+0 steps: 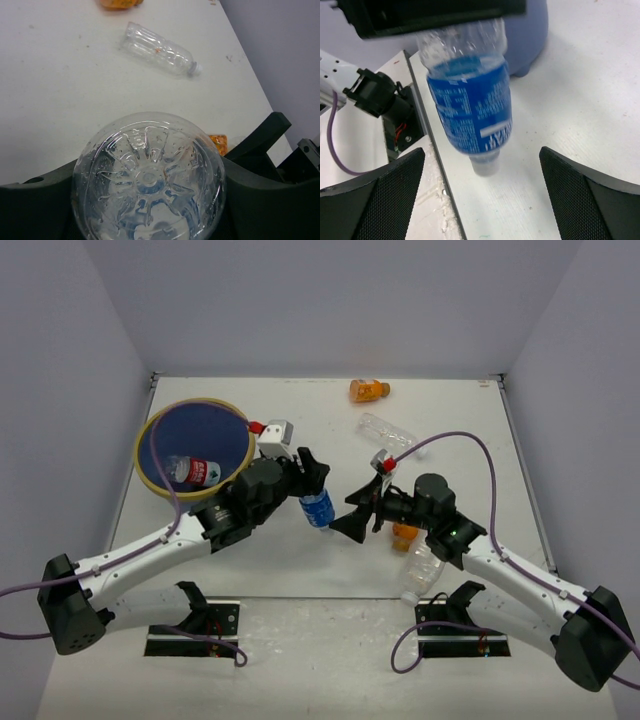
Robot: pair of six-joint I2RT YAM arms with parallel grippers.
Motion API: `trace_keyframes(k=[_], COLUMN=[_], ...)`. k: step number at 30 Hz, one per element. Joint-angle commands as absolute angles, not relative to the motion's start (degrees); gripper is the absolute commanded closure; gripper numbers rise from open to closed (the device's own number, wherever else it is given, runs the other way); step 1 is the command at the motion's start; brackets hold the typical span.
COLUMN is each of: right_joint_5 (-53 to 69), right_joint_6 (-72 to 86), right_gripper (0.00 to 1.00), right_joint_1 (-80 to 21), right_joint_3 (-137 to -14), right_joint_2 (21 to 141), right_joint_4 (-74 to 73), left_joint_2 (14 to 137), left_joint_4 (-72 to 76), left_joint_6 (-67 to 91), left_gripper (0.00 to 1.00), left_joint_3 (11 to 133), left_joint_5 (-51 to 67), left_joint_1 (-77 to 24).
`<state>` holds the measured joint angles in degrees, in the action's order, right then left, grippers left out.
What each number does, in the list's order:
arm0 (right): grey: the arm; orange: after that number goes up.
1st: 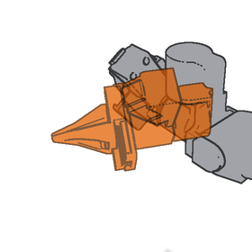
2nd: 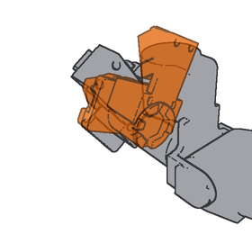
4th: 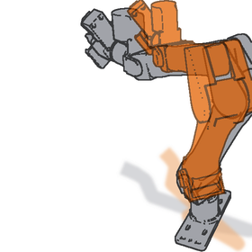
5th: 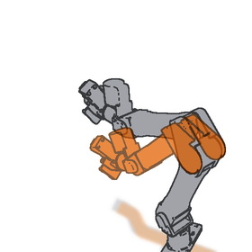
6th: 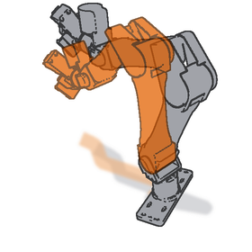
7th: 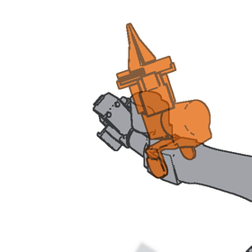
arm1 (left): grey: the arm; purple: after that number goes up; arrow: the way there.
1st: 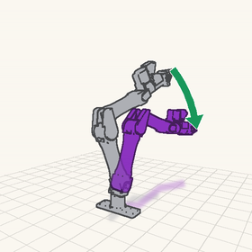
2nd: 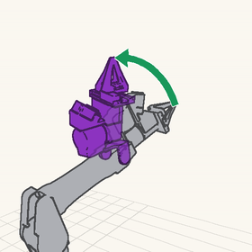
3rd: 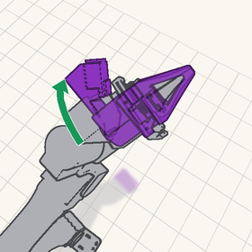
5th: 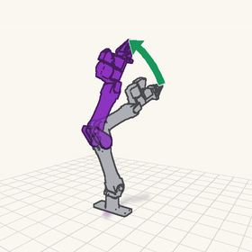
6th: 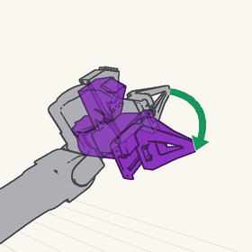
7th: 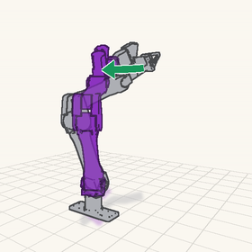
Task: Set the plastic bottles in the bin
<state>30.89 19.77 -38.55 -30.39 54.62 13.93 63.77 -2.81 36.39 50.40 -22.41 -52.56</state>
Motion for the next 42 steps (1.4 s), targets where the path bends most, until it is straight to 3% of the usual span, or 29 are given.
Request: trace_keyframes(k=[1,9,12,15,18,22,23,24,26,29,33,36,42], right_joint_5=[25.9,16.81,12.15,16.4,17.2,13.8,14.01,13.93,13.42,12.18,10.51,14.11,11.07], right_joint_6=[19.29,20.51,21.27,23.28,23.6,22.7,22.68,22.81,22.16,10.4,-11.76,-24.24,-32.32], right_gripper=[0.01,0.01,0.01,0.01,0.01,0.01,0.01,0.01,0.01,0.01,0.01,0.01,0.01], right_joint_1=[-38.34,-38.14,-35.9,-29.6,-25.3,-23.56,-21.49,-20.21,-18.41,-16.54,-15.41,-13.34,-10.3], right_joint_3=[-32.67,-35.11,-36.99,-39.26,-41.32,-42.8,-43.56,-44.94,-47.12,-53.99,-70.55,-81.91,-90.72], right_joint_2=[53.09,54.79,56.53,58.09,59.37,60.35,61.28,62.17,64.18,69.96,81.59,93.25,105.55], right_joint_4=[12.39,7.09,4.78,3.26,1.28,0.18,0.18,-1.0,-3.49,-4.99,-11.28,-24.29,-34.9], left_joint_2=[58.95,50.72,50.93,51.03,50.21,51.64,52.44,53.03,54.33,55.27,54.75,52.54,47.46], left_joint_4=[-5.33,3.12,8.38,21.19,3.89,0.09,-3.98,-5.48,-6.16,-6.42,-8.0,-7.77,-4.58], left_joint_6=[27.25,11.64,0.92,-9.87,7.06,12.01,13.42,14.19,14.33,14.09,13.84,12.66,12.32], left_gripper=[1.0,1.0,0.97,0.96,0.92,0.84,0.65,0.39,0.04,0.0,0.0,0.0,0.0], left_joint_3=[59.93,68.38,67.87,63.66,63.64,61.38,61.42,61.44,61.44,63.72,69.14,71.13,67.89], left_joint_5=[-36.36,-47.76,-65.76,-78.84,-73.93,-75.94,-72.97,-71.13,-69.52,-65.74,-51.29,-41.52,-18.77], left_joint_1=[-52.29,-52.29,-52.17,-47.32,-37.7,-32.23,-31.48,-31.03,-30.78,-30.68,-30.69,-30.76,-30.73])
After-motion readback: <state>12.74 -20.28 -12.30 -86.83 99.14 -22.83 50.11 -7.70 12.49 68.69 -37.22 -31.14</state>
